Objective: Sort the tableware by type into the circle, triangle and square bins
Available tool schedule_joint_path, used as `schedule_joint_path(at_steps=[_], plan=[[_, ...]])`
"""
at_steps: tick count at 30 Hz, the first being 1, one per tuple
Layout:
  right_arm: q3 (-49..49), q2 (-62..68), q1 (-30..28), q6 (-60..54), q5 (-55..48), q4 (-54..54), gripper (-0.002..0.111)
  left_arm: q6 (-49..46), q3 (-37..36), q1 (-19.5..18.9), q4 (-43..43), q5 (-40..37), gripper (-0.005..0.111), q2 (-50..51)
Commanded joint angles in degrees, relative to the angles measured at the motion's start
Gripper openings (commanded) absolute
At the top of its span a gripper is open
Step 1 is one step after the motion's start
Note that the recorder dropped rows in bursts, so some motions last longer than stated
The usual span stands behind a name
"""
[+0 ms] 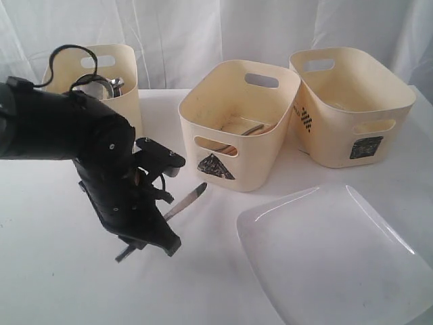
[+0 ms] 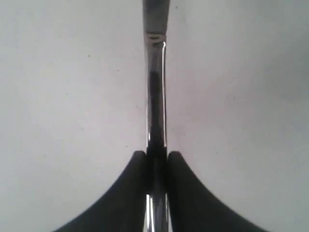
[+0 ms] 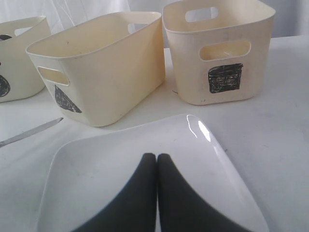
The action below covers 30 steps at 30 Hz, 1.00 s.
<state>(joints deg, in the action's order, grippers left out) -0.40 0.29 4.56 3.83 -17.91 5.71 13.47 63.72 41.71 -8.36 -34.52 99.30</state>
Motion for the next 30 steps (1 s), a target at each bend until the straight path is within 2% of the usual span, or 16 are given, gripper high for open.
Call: schedule_joint_path(at_steps=[1,7,19,21,23,27,30], plan=[[0.4,-0.3,0.1,-0.2,0.8,0.1,0.0,-1.1,-0.3,0.9,1.9,-1.5,0.0,-3.8],[0.4,-0.3,0.1,-0.2,0.8,0.1,0.0,-7.2,-0.3,1.0,7.5,-2.1,0.0,-5.5],[0.4,-0.3,0.1,-0.2,0.8,0.1,0.0,-8.2,-0.3,1.0,7.4,0.4,0.001,-3.3],[0.4,-0.3,0.1,-0.2,0.8,0.1,0.0,-7.0,-0.3,1.0,7.5,3.1,0.007,-2.4],[0.4,-0.3,0.1,-0.2,0.8,0.1,0.0,-4.7,-0.3,1.0,7.5,6.0,0.018,-1.0],[0.4,-0.3,0.1,-0.2,0.8,0.1,0.0,4.0,-0.3,0.7,6.7,9.6,0.048,1.5],[0.4,-0.3,0.1,-0.2,0.8,0.1,0.0,10.3,-0.3,0.7,2.8,8.6,0.052,2.9]])
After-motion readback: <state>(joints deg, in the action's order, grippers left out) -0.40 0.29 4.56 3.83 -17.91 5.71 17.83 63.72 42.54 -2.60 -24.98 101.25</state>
